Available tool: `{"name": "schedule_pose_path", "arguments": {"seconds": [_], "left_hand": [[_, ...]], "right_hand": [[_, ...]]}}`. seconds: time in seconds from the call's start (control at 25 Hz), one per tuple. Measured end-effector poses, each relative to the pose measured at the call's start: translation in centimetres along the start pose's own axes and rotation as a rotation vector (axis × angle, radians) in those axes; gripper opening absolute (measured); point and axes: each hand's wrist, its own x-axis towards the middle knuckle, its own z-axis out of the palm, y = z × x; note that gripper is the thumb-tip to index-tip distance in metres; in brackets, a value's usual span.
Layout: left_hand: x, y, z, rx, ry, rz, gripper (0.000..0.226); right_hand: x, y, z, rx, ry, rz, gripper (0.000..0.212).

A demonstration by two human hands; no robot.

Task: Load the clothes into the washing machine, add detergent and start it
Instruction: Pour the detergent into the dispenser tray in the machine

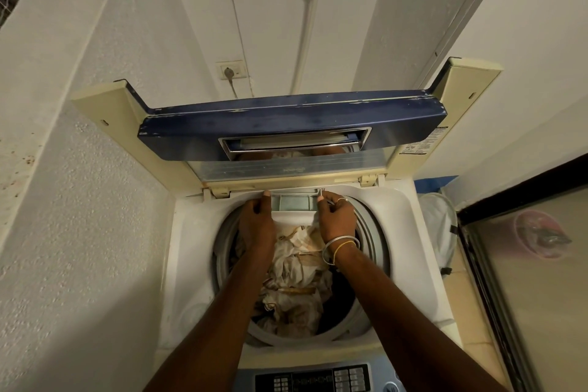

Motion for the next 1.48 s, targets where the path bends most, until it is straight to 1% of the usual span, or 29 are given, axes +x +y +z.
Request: {"name": "schedule_pose_path", "arguments": {"seconds": [0.16, 0.24, 0.32, 0.4, 0.52, 0.6, 0.68, 0.8, 0.96, 1.04, 1.16, 1.28, 1.4, 1.48], "left_hand": [[-0.1, -0.1, 0.0, -0.017, 0.003, -0.008, 0.041], [-0.2, 0.1, 0.0, -0.007, 0.019, 0.018, 0.038], [-0.3, 0.0, 0.0, -0.006, 0.011, 0.037, 0.033], [-0.3, -0.2, -0.1, -0.018, -0.006, 0.043, 0.035], [-0.6, -0.1, -0.1, -0.072, -0.004, 0.027, 0.036], [-0.5, 0.1, -0.1, -0.109, -0.009, 0.019, 0.034], [-0.4, 0.1, 0.0, -0.131, -0.014, 0.013, 0.030], [-0.2, 0.2, -0.1, -0.170, -0.021, -0.024, 0.020], [-0.6, 0.2, 0.1, -0.163, -0.025, 0.007, 0.021], [-0.8, 0.2, 0.2, -0.176, -0.038, 0.026, 0.021], [-0.9, 0.5, 0.3, -0.198, -0.046, -0.008, 0.016], [-0.9, 0.8, 0.2, -0.198, -0.047, -0.046, 0.016], [-0.3, 0.6, 0.2, -0.192, -0.060, -0.105, 0.027], [-0.2, 0.7, 0.4, -0.210, -0.053, -0.126, 0.026]], "right_hand": [[0.8, -0.2, 0.0, 0.029, -0.021, 0.061, 0.018], [0.8, -0.1, 0.2, 0.006, -0.026, 0.042, 0.020], [0.3, 0.6, 0.3, 0.012, -0.039, 0.022, 0.017], [-0.4, 0.9, 0.2, 0.040, -0.038, 0.022, 0.013], [-0.2, 0.8, 0.2, 0.039, -0.049, 0.015, 0.013], [0.3, 0.6, 0.3, -0.004, -0.051, 0.008, 0.021], [0.5, 0.4, 0.2, 0.005, -0.048, 0.015, 0.027], [0.9, 0.0, 0.2, 0.028, -0.042, 0.020, 0.023], [1.2, 0.0, 0.3, 0.046, -0.016, 0.007, 0.012], [1.4, 0.0, 0.6, 0.075, 0.029, 0.022, 0.009], [1.9, -0.1, 0.8, 0.090, 0.058, 0.034, 0.011], [2.1, 0.1, 0.9, 0.106, 0.051, 0.049, 0.017], [2.4, 0.1, 1.0, 0.128, 0.033, 0.098, 0.019], [2.6, 0.5, 1.1, 0.138, 0.009, 0.113, 0.020]]}}
